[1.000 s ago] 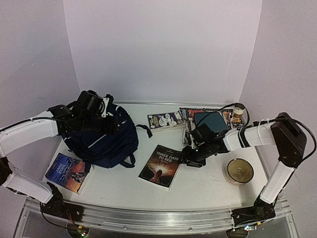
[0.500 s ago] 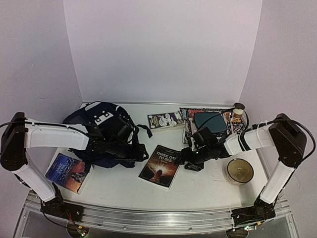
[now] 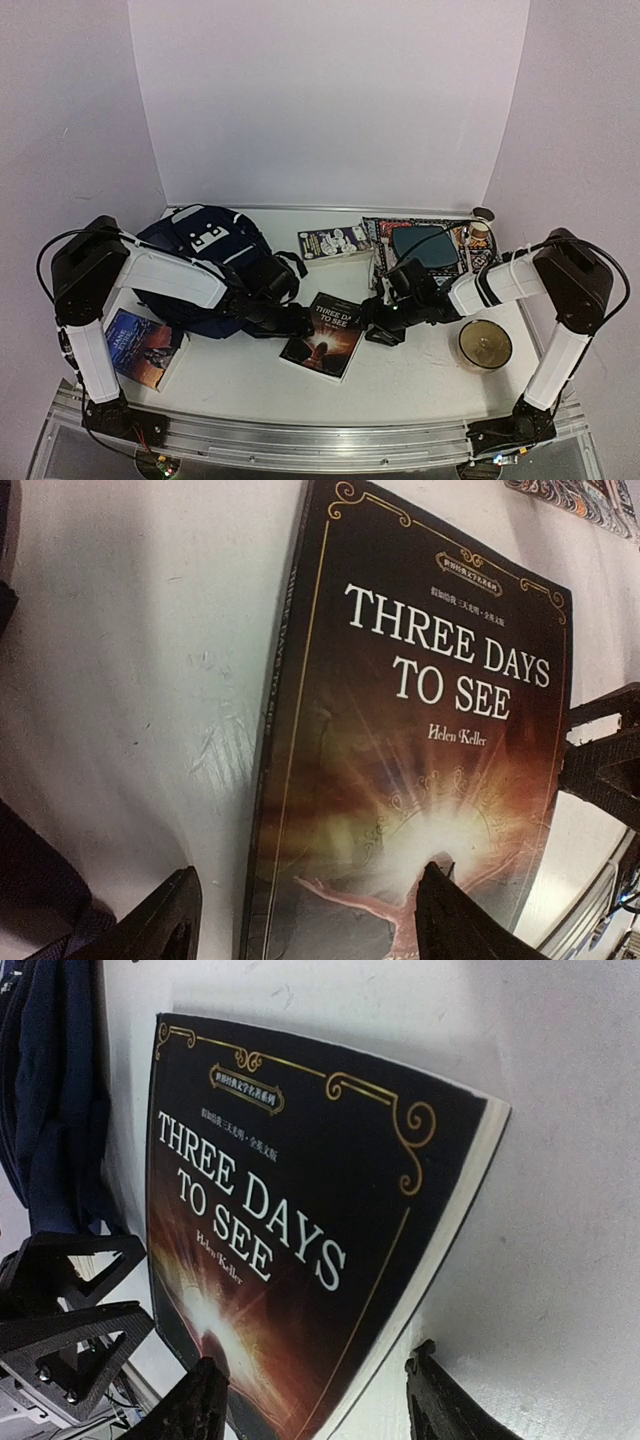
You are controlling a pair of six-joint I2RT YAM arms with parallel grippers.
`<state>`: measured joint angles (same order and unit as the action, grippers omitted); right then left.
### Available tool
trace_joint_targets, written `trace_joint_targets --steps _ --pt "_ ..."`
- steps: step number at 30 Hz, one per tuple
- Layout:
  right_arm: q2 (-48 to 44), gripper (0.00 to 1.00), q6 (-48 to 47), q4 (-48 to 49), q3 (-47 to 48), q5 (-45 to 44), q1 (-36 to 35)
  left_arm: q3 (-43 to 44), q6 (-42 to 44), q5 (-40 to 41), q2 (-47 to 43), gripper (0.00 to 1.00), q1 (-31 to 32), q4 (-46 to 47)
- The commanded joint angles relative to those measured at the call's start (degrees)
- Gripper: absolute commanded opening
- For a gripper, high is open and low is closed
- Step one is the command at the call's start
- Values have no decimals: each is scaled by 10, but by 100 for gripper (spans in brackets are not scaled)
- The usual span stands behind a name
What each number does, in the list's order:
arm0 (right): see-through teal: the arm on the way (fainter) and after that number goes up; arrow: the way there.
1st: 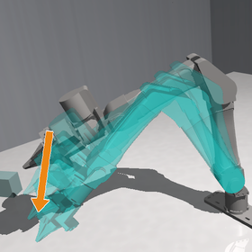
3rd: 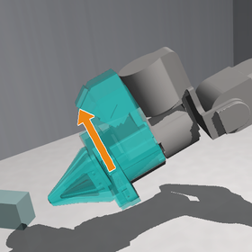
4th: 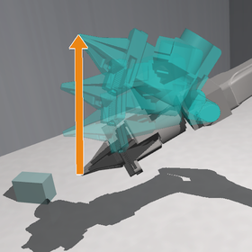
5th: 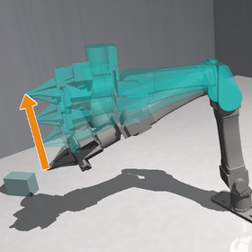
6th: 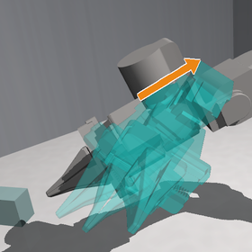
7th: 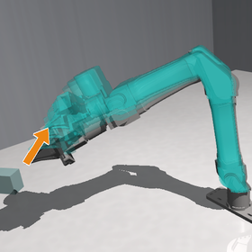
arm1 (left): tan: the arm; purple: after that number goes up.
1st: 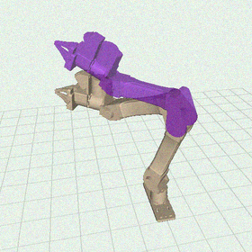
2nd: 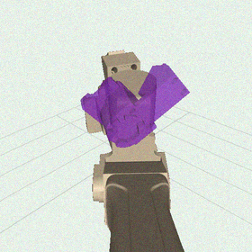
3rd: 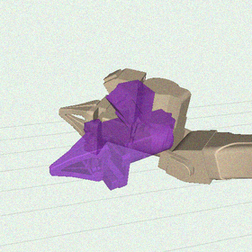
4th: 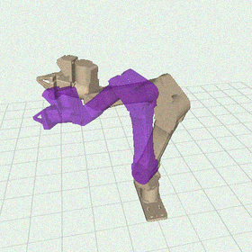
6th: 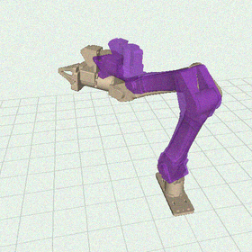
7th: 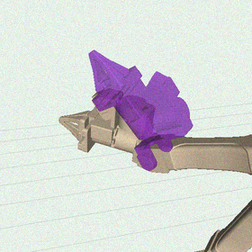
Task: Pack the student bag
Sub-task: Pick up the book from the center of the board.
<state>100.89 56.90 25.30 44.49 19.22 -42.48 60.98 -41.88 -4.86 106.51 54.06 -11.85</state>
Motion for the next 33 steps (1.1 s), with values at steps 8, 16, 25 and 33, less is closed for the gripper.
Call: trace_joint_targets --steps 8,16,25,33 --pt "80 46 16 41 0 33 -9 12 -31 -94 43 72 -3 41" --pt "101 37 24 79 -5 58 -9 -32 -117 -153 -36 65 -4 167" --pt "51 25 12 126 -8 95 -9 -76 -126 -114 -89 59 -22 174" --pt "10 0 -17 129 15 136 -8 -147 -124 -72 -150 64 -49 165"
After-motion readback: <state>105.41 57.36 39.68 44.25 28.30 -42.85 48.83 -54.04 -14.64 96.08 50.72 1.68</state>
